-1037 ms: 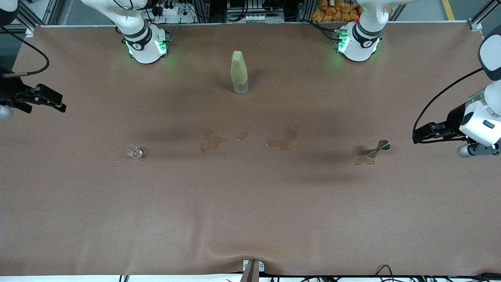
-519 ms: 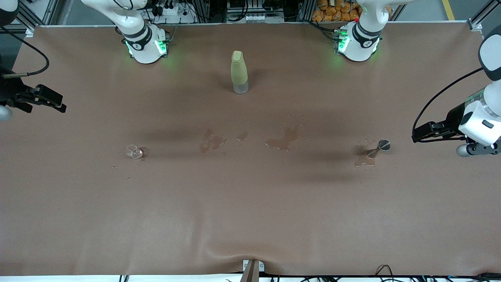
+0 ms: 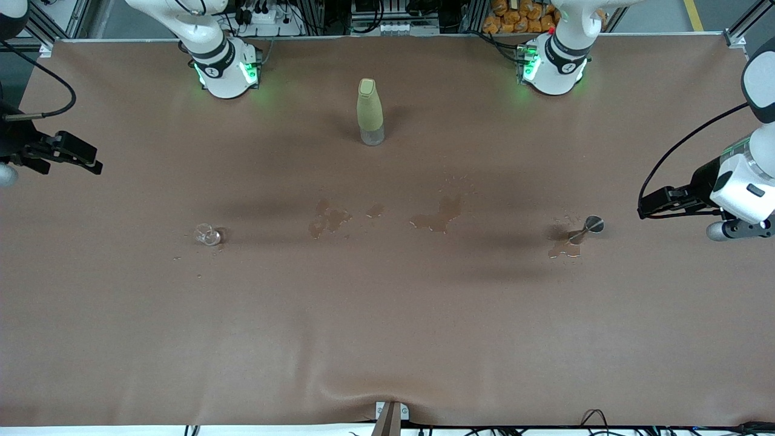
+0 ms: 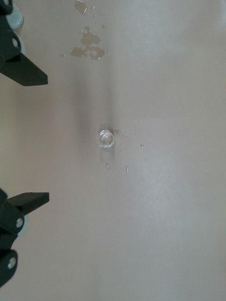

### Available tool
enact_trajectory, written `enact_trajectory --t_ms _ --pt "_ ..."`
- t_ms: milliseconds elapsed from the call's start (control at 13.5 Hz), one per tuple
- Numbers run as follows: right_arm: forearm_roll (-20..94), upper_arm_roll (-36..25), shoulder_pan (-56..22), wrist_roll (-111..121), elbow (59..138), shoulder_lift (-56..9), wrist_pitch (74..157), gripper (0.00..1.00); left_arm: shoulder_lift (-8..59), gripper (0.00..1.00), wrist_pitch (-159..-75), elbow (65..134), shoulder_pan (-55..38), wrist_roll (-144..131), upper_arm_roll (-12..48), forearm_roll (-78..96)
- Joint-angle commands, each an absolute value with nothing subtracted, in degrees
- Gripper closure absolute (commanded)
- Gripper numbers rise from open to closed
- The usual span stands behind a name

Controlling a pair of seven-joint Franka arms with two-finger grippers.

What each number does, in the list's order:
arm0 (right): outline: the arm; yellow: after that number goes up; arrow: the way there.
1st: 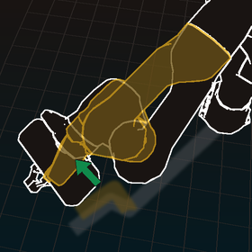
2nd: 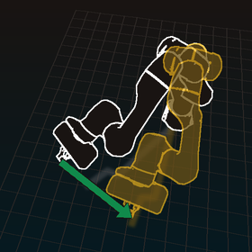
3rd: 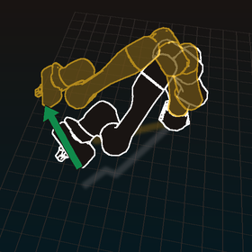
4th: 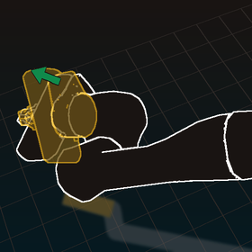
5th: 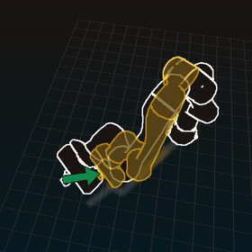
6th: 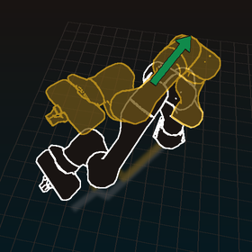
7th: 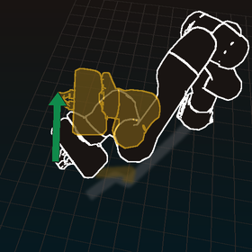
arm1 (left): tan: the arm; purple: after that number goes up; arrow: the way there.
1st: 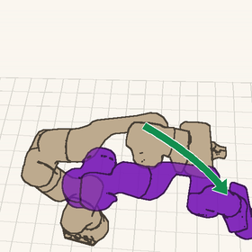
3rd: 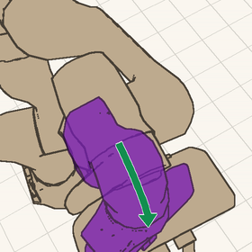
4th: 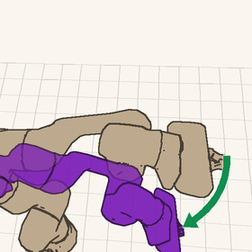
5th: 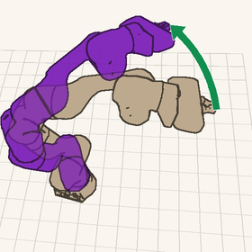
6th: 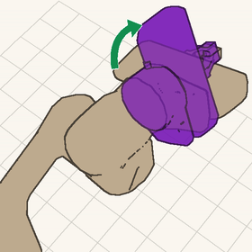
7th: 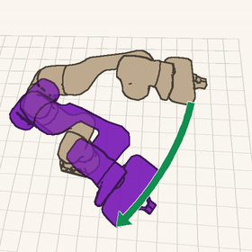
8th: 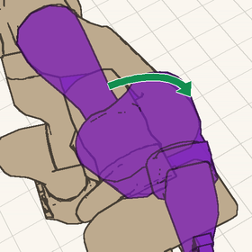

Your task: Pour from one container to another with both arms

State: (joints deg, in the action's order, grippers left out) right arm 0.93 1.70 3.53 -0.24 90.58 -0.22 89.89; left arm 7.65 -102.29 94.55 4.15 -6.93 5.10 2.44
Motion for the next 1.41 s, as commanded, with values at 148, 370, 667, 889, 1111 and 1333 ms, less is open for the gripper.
enact_trajectory --t_ms 148,370,667,889,1111,1333 --pt "1.4 2.0 3.8 -2.3 89.6 -0.4 89.6 0.00 6.9 0.00 -101.2 94.2 4.1 -5.8 4.8 3.1" --pt "1.4 2.0 3.9 -2.1 89.6 -0.4 89.6 0.00 6.9 0.00 -101.2 94.2 4.1 -5.8 4.8 3.1" --pt "1.4 2.0 3.8 -2.2 89.6 -0.4 89.6 0.00 6.9 0.00 -101.2 94.2 4.1 -5.7 4.8 3.1" --pt "1.4 2.0 3.9 -2.1 89.6 -0.4 89.6 0.00 6.6 0.00 -101.2 94.2 4.2 -5.5 4.7 3.1" --pt "1.4 2.0 3.8 -2.0 89.5 -0.4 89.6 0.00 6.5 0.00 -101.2 94.2 4.4 -0.5 4.5 3.2" --pt "1.1 2.0 3.5 -1.5 89.2 -0.4 89.6 0.00 7.0 0.00 -101.2 94.3 4.9 6.0 4.3 3.4"
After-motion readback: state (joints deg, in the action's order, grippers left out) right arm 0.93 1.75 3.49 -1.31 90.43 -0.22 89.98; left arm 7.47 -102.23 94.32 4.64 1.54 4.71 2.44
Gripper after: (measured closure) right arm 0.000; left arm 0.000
